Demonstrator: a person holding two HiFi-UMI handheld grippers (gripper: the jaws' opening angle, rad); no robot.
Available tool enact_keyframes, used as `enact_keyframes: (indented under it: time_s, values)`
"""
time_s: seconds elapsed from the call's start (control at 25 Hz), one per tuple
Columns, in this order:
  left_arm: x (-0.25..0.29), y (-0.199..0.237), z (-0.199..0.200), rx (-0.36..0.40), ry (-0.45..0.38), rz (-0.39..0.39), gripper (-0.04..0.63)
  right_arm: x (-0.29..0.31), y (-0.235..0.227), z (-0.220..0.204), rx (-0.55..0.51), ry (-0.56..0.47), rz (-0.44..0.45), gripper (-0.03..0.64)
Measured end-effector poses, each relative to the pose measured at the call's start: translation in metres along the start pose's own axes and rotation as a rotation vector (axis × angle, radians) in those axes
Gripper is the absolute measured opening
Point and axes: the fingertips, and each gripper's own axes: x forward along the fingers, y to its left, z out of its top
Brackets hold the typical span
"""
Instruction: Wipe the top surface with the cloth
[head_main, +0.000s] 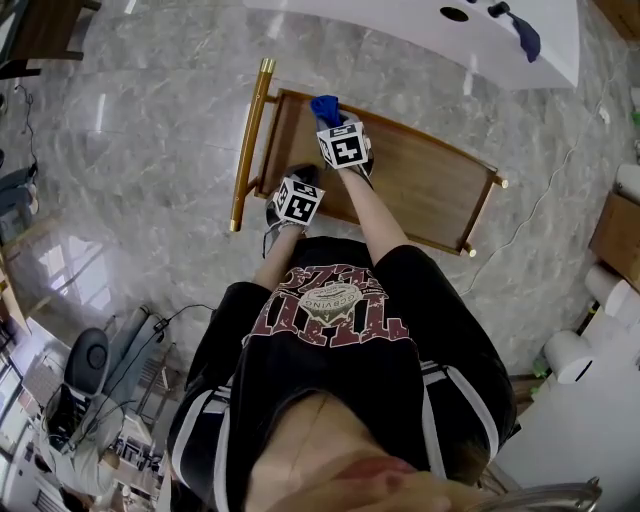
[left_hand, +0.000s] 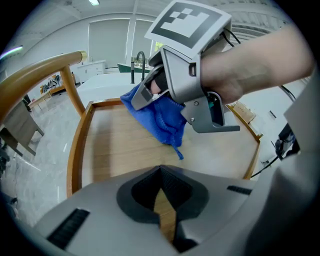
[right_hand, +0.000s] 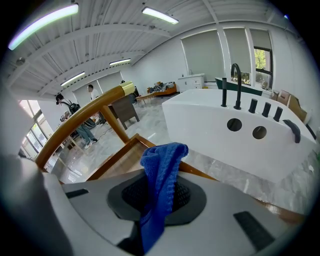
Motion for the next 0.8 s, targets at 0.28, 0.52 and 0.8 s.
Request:
enact_keyframes:
  time_s: [0.28,0.52,0.8]
  values:
    - [0.0,-0.002,0.0,0.039,0.02,0.02,0.046,-0.013,-0.015,-0.008,0.024,-0.007,-0.015,0.058]
    - [0.001,-0.003,0.0,0.049,0.029,0.028,0.046,-0.025,-0.029,-0.017,0.04,-0.014,-0.034,0.06]
    - [0.001,-0.005,-0.001,0.065,0.032,0.045,0.046,-0.038,-0.045,-0.027,0.073,-0.017,-0.045,0.059]
